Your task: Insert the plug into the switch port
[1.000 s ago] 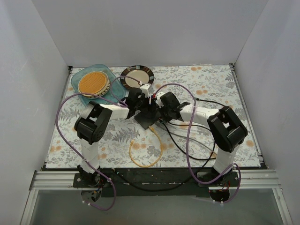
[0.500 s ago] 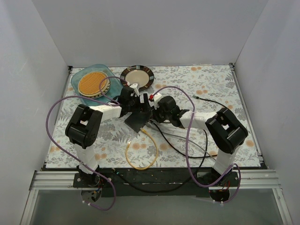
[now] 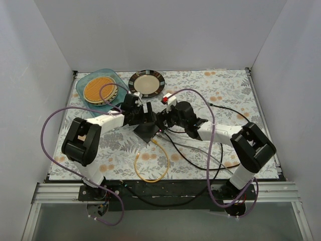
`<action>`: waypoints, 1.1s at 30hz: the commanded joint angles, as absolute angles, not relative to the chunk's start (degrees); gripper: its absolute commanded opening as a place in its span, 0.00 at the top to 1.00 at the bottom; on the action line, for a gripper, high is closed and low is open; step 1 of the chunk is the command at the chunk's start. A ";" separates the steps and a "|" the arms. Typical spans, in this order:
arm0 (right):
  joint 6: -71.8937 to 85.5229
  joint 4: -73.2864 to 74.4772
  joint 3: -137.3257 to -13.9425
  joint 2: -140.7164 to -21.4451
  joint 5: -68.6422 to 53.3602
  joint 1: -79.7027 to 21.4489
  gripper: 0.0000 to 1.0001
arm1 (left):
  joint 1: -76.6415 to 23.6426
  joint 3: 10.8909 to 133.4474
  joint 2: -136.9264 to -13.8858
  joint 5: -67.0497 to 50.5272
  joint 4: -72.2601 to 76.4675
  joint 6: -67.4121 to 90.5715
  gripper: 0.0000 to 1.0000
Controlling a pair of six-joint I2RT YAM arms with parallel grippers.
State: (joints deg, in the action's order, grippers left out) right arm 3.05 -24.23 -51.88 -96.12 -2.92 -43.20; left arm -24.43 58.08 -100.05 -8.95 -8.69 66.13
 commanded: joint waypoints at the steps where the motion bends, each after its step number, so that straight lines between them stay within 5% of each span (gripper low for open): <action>1: 4.48 -28.83 -49.92 -88.08 -0.35 -43.33 0.02 | -24.26 56.87 -89.92 -6.77 -10.64 66.09 0.02; 21: 7.29 -19.69 -46.85 -76.91 7.73 -43.24 0.02 | -24.17 51.77 -74.71 -5.27 -7.29 67.67 0.02; 33: 11.69 -11.17 -29.72 -54.95 13.80 -43.24 0.02 | -24.17 45.19 -66.64 -7.38 -9.23 69.43 0.02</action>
State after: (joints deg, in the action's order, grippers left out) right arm 9.02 -14.63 -34.11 -61.84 10.50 -43.20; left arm -24.43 47.64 -72.75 -6.72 -8.05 69.10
